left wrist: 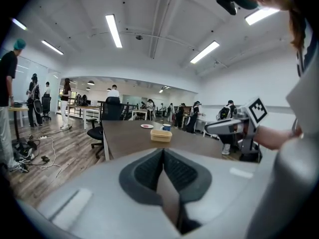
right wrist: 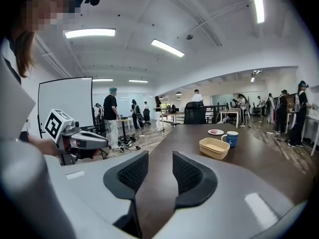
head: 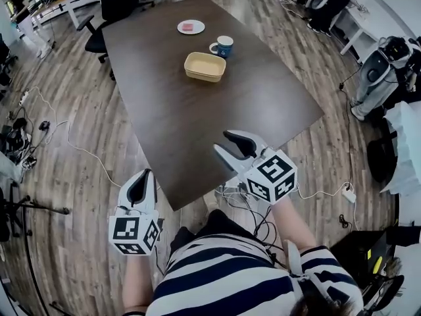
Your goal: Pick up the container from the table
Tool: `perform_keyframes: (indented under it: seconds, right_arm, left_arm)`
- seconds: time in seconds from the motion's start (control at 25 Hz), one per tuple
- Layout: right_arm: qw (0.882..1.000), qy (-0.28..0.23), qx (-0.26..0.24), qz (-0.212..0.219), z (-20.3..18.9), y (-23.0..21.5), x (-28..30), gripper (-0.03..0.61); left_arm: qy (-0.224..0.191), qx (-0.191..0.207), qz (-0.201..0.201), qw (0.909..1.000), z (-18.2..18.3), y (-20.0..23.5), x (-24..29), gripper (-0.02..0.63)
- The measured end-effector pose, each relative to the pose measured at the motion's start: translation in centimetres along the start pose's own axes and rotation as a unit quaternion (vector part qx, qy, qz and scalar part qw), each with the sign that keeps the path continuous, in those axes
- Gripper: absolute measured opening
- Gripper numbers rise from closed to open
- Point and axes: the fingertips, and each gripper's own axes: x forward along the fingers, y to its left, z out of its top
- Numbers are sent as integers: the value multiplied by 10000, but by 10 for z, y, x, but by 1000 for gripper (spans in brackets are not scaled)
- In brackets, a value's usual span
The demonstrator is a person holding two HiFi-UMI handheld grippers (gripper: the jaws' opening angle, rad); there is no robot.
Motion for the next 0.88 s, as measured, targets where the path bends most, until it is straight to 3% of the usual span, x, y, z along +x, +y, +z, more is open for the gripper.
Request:
perform_keyframes:
  seconds: [0.56, 0.88]
  right_arm:
    - [9962, 453, -658, 361, 27, -158, 80, 170]
    - [9899, 795, -1014, 584, 20, -217, 145, 172]
  left_arm:
    - [64, -137, 465, 9988, 46, 15, 135, 0]
    - [196, -126, 752, 9969, 55, 36, 184, 0]
